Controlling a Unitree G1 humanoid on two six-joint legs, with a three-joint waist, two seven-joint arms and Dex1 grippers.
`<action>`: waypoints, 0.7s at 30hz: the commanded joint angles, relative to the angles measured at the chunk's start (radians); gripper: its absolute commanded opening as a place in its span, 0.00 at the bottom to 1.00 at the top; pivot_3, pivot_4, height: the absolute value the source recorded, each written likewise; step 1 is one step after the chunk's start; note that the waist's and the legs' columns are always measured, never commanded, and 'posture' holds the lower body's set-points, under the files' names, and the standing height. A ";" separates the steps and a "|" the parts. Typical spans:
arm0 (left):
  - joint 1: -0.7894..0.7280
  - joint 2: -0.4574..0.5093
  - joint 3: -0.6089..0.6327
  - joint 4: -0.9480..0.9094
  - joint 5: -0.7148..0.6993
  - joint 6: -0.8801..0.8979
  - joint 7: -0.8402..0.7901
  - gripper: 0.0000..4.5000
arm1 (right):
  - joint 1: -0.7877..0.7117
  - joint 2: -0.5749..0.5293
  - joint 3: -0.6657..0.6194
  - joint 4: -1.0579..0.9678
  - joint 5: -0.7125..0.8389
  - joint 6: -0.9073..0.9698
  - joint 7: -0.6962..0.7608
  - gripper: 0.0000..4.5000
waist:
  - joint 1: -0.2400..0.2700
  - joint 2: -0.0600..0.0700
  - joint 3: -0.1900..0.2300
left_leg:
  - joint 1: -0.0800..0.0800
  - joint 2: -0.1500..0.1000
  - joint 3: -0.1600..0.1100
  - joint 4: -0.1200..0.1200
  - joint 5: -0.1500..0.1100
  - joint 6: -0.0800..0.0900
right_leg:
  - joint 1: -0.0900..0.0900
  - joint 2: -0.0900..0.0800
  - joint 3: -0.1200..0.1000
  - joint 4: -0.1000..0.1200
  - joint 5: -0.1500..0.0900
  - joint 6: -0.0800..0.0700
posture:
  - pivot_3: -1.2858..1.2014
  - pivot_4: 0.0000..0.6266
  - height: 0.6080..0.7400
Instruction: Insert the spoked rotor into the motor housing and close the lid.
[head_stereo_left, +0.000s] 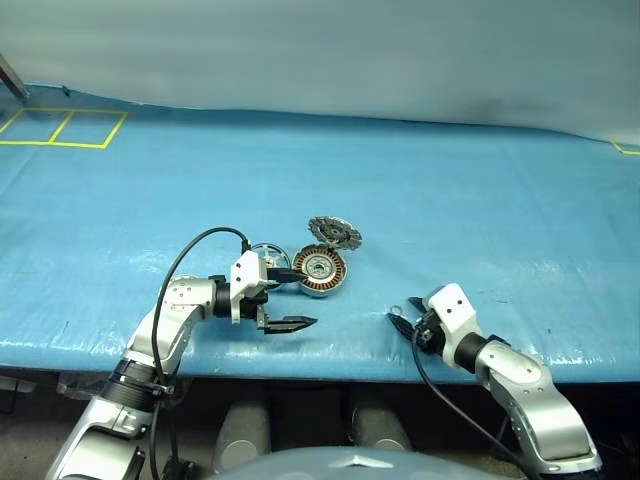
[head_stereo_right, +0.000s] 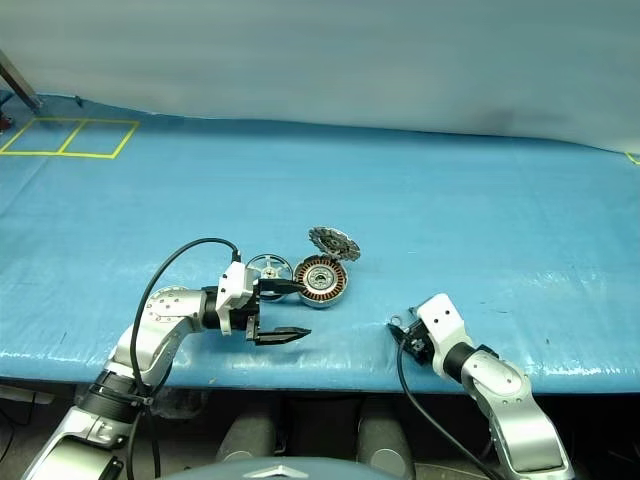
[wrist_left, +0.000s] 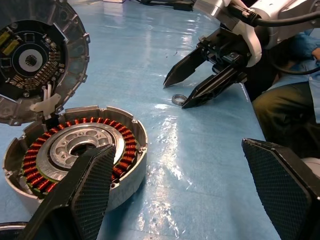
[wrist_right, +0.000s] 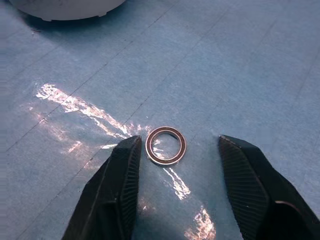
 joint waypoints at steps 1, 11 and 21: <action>0.001 0.002 0.001 -0.016 0.002 -0.022 -0.005 0.99 | 0.007 -0.012 -0.004 0.016 0.001 0.010 -0.009 0.44 | 0.000 0.000 0.000 | 0.000 0.000 0.000 0.000 0.000 0.000 | 0.000 0.000 0.000 0.000 0.000 0.000 | 0.52 0.24 1.00; 0.006 0.007 0.000 -0.014 0.007 -0.022 -0.008 0.99 | -0.004 -0.019 0.019 -0.001 0.009 0.041 -0.008 0.15 | 0.003 -0.001 -0.001 | 0.001 0.000 0.000 0.001 0.000 0.000 | 0.000 -0.001 0.000 0.000 0.000 0.000 | 0.52 0.24 1.00; 0.029 0.002 0.051 0.016 0.037 -0.064 0.081 0.99 | -0.155 0.084 0.027 -0.136 0.238 0.099 0.057 0.15 | -0.004 -0.001 -0.001 | 0.000 0.001 0.000 0.000 0.000 0.000 | -0.001 0.000 0.000 0.001 0.000 0.000 | 0.52 0.24 1.00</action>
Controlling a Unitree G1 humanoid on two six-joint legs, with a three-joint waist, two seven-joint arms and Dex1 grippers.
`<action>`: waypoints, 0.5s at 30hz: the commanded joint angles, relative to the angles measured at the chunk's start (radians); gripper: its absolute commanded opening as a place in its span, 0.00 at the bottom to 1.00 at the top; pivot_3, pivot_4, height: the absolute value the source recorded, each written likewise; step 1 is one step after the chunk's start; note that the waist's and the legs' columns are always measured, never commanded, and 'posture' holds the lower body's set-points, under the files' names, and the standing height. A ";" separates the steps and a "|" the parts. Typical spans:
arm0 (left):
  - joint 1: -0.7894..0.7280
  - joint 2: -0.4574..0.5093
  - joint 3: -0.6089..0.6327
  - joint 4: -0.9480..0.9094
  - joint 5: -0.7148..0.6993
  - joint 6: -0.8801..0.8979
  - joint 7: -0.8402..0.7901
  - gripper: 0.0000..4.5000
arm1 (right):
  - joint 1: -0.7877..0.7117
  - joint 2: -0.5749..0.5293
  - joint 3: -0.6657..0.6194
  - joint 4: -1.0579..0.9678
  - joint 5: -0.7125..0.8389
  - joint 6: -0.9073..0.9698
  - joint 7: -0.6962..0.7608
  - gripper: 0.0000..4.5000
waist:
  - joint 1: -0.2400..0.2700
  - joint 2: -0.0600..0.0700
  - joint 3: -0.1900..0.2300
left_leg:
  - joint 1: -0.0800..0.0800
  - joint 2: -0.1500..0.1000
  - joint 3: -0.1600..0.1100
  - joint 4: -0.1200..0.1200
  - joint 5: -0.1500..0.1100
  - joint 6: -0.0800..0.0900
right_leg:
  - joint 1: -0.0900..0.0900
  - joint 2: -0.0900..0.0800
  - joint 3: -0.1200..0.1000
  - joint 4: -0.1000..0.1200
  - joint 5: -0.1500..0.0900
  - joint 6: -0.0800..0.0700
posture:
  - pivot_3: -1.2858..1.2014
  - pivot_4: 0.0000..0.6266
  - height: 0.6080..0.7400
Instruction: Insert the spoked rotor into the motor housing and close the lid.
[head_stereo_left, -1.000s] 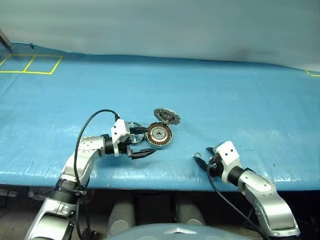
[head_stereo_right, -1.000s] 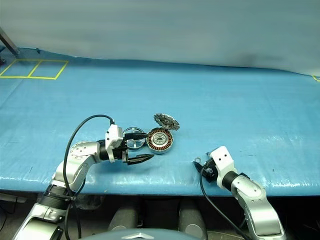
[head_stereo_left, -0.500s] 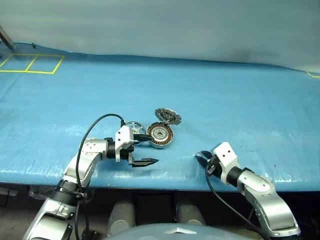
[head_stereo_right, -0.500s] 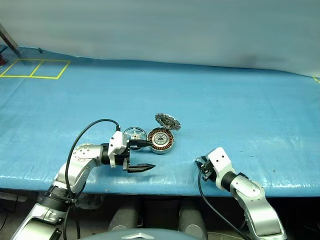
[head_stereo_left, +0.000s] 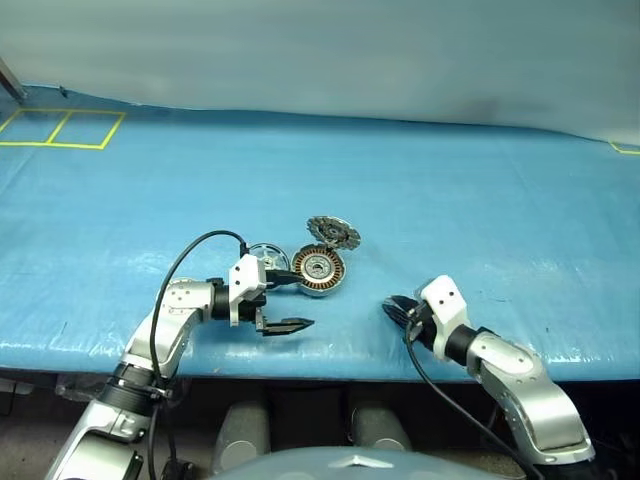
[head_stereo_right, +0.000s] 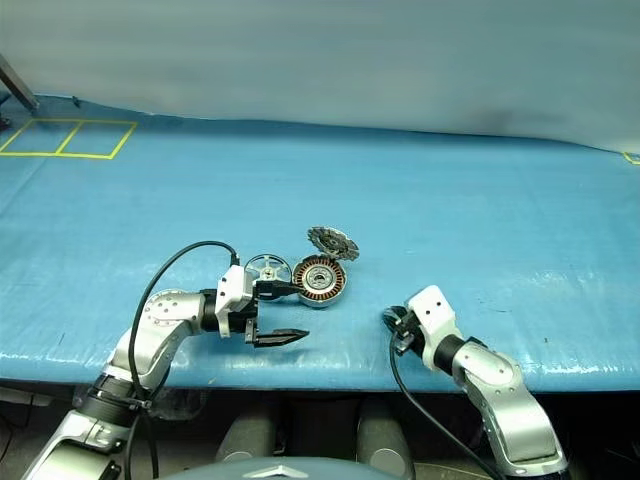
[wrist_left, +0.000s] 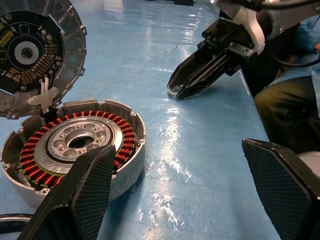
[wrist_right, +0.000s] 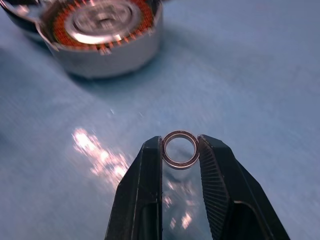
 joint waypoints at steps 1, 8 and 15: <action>0.017 -0.003 0.050 0.000 -0.004 -0.026 0.049 0.99 | -0.076 0.019 0.034 -0.077 0.086 0.012 0.035 0.15 | 0.000 0.000 0.000 | 0.000 0.000 0.000 0.000 0.000 0.000 | 0.000 0.000 0.000 0.000 0.000 0.000 | 0.52 0.24 1.00; 0.053 -0.007 0.101 -0.036 -0.046 -0.021 0.088 0.99 | -0.261 0.053 0.174 0.013 0.082 -0.003 0.072 0.15 | 0.003 0.000 0.000 | -0.001 -0.001 0.000 -0.001 0.000 0.000 | 0.000 0.000 -0.001 -0.001 0.001 -0.002 | 0.52 0.24 1.00; 0.074 0.000 0.115 -0.066 -0.047 -0.022 0.110 0.99 | -0.427 0.079 0.235 0.280 0.004 -0.085 0.095 0.15 | 0.000 0.000 0.000 | 0.000 -0.001 0.000 -0.001 0.000 0.000 | 0.000 0.000 -0.001 -0.001 0.002 -0.004 | 0.52 0.24 1.00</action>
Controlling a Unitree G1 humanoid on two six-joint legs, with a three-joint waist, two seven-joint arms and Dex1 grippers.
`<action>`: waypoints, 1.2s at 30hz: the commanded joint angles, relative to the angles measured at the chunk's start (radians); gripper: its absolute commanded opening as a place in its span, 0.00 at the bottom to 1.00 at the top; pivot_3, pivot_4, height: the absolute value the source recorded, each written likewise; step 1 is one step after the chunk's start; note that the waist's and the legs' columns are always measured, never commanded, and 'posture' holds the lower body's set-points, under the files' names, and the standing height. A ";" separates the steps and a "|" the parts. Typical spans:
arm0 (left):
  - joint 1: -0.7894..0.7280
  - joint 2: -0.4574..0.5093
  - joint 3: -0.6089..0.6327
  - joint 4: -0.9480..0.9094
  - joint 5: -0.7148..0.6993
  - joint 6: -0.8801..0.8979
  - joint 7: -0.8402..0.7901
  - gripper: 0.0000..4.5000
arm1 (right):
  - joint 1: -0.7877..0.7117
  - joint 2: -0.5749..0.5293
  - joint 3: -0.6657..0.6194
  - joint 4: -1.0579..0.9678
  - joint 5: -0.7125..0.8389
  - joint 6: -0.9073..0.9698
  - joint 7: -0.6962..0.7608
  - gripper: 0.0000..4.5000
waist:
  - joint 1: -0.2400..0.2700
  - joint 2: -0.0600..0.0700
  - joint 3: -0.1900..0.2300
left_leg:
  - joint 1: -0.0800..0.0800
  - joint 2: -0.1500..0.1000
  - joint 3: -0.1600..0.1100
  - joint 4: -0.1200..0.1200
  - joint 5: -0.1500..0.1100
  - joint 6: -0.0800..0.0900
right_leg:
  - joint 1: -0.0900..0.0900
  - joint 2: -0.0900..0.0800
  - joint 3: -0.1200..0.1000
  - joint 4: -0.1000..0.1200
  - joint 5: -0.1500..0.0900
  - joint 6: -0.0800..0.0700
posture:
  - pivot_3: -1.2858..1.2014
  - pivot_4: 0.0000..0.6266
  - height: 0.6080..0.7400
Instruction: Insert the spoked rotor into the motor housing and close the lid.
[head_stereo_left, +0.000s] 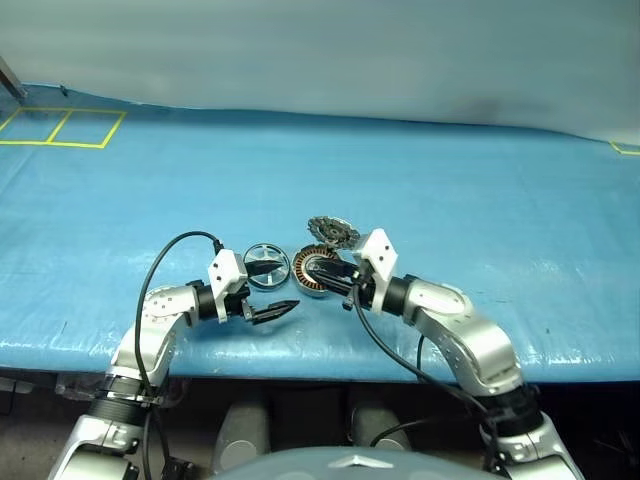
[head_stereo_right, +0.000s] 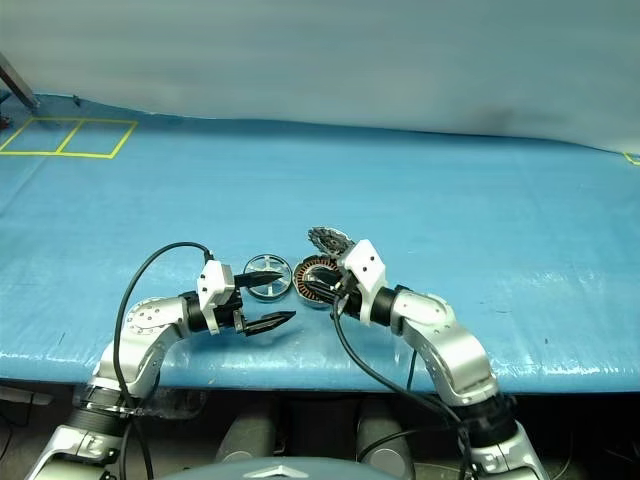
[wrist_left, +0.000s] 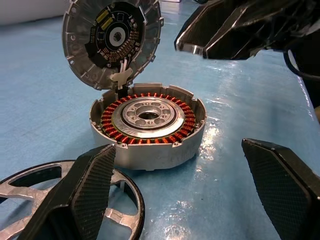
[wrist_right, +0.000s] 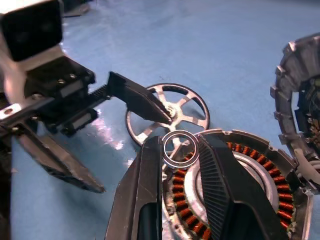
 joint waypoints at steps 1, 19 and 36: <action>0.005 0.005 0.025 -0.056 -0.012 -0.013 0.014 0.99 | -0.052 0.007 0.010 0.069 -0.030 -0.058 0.015 0.15 | 0.001 0.000 0.000 | 0.000 0.000 0.000 0.000 0.000 0.000 | 0.000 0.000 0.000 0.000 0.000 0.000 | 0.52 0.24 1.00; 0.037 0.027 0.036 -0.095 -0.015 0.000 0.043 0.99 | -0.072 -0.010 0.026 0.135 -0.100 -0.075 0.019 0.15 | -0.002 0.000 0.000 | 0.000 0.000 0.000 -0.002 0.000 0.000 | -0.001 0.000 0.000 0.000 0.000 0.000 | 0.52 0.24 1.00; 0.045 0.028 0.032 -0.107 -0.011 0.006 0.056 0.99 | -0.089 0.002 0.029 0.177 -0.135 -0.077 0.013 0.15 | -0.002 0.000 0.000 | 0.000 0.000 0.000 -0.002 0.000 0.000 | 0.000 0.000 0.000 0.000 0.000 0.000 | 0.52 0.24 1.00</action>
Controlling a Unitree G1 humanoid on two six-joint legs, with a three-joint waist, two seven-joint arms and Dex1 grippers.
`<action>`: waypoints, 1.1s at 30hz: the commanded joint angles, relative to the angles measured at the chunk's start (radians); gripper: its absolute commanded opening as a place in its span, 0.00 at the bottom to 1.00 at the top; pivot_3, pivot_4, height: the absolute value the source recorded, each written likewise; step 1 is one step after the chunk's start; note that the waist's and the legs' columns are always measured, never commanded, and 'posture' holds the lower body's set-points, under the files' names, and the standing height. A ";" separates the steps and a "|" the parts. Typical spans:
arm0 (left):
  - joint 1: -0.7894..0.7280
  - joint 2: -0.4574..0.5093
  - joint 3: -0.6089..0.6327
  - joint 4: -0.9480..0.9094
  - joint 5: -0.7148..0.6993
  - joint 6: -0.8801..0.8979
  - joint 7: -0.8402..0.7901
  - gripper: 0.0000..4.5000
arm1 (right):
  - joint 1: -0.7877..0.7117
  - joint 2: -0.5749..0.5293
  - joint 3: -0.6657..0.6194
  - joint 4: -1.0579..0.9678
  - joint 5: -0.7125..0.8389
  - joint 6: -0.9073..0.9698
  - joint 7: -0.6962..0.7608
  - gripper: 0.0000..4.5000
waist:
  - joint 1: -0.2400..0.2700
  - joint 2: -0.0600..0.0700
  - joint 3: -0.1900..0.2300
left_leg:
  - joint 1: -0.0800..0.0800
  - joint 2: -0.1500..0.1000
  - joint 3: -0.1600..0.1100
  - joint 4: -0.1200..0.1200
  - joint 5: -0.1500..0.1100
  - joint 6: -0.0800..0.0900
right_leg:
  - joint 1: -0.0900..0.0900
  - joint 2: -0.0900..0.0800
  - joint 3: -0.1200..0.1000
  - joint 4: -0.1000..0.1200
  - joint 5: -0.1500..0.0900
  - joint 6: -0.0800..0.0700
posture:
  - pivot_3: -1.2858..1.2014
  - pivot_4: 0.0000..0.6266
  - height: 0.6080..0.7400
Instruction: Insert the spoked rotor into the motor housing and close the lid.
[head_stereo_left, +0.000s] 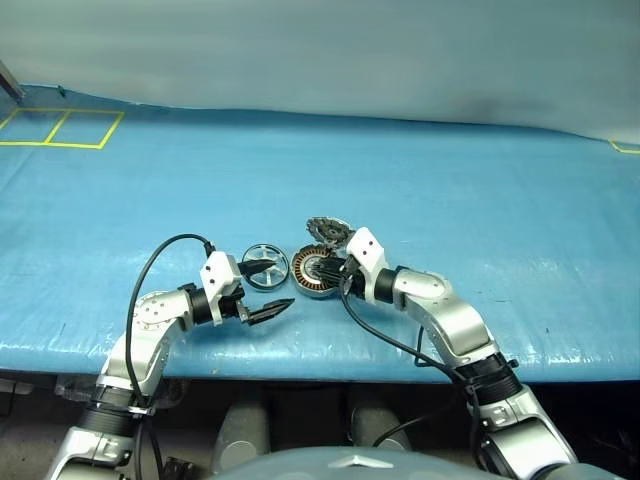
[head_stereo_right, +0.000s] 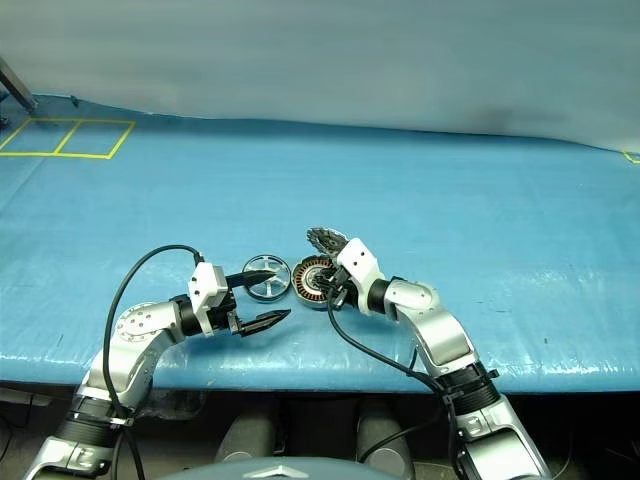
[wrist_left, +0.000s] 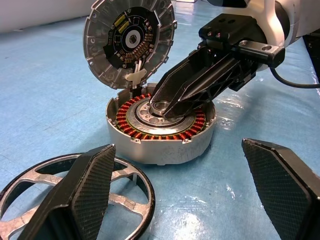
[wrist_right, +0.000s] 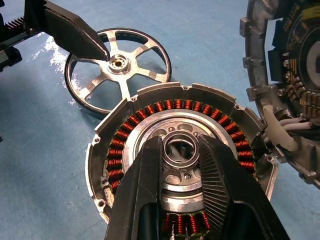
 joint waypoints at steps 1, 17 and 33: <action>0.000 0.008 0.009 -0.051 -0.005 -0.003 0.003 0.99 | -0.014 0.003 -0.009 -0.008 -0.005 -0.019 -0.002 0.15 | 0.000 0.000 0.000 | 0.000 0.000 0.000 0.000 0.000 0.000 | 0.000 0.000 0.000 0.000 0.000 0.000 | 0.52 0.24 1.00; -0.002 0.011 0.010 -0.049 0.001 -0.005 0.012 0.99 | -0.018 0.007 -0.002 -0.007 -0.019 -0.021 0.004 0.15 | 0.000 0.000 0.000 | 0.000 0.000 0.000 0.000 0.000 0.000 | 0.000 0.000 0.000 0.000 0.000 0.000 | 0.52 0.24 1.00; -0.003 0.013 0.011 -0.045 0.007 -0.009 0.018 0.99 | -0.020 0.008 -0.005 -0.016 -0.017 -0.008 0.007 0.66 | -0.001 0.000 0.000 | 0.000 0.000 0.000 0.000 0.000 0.000 | 0.000 0.000 0.000 0.000 0.000 0.000 | 0.52 0.24 1.00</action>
